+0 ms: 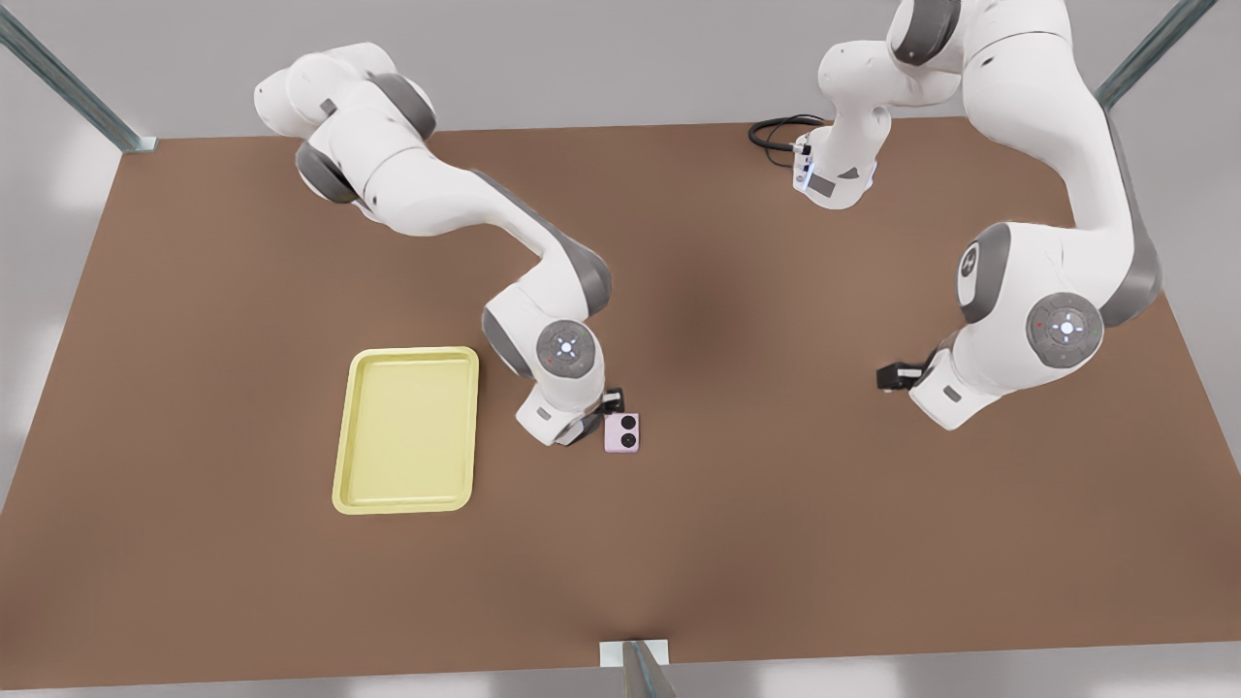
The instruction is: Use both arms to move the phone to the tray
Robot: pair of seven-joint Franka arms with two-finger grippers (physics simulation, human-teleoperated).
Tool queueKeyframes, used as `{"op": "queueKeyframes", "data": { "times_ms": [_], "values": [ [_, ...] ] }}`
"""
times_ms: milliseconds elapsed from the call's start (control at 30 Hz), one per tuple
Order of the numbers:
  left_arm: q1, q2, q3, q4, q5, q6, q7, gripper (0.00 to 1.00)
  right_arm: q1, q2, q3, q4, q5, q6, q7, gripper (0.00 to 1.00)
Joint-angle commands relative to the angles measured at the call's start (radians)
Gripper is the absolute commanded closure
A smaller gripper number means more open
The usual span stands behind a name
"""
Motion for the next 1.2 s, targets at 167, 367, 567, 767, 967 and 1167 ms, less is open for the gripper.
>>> {"op": "queueKeyframes", "data": {
  "times_ms": [167, 367, 567, 767, 967, 1167],
  "values": [
    [0.003, 0.023, 0.011, 0.002, 0.017, 0.034, 0.177, 0.0, 0.063, 0.123, -0.05, 0.044, -0.008, 0.276, 0.667, 0.0],
    [0.005, 0.034, 0.011, 0.001, 0.011, 0.033, 0.177, 0.0, 0.102, 0.254, -0.047, 0.122, -0.022, 0.336, 0.642, 0.0],
    [0.005, 0.046, 0.011, 0.001, 0.011, 0.034, 0.172, 0.0, 0.1, 0.216, -0.05, -0.063, -0.029, 0.471, 0.487, 0.0],
    [0.005, 0.051, 0.011, 0.001, 0.012, 0.034, 0.172, 0.0, 0.102, 0.223, -0.048, -0.062, -0.029, 0.472, 0.46, 0.0],
    [0.005, 0.052, 0.011, 0.001, 0.012, 0.039, 0.172, 0.0, 0.103, 0.233, -0.048, -0.068, -0.037, 0.474, 0.409, 0.0],
    [0.005, 0.051, 0.011, 0.001, 0.012, 0.039, 0.157, 0.0, 0.1, 0.228, -0.048, -0.116, -0.077, 0.474, 0.305, 0.0]
  ]
}}
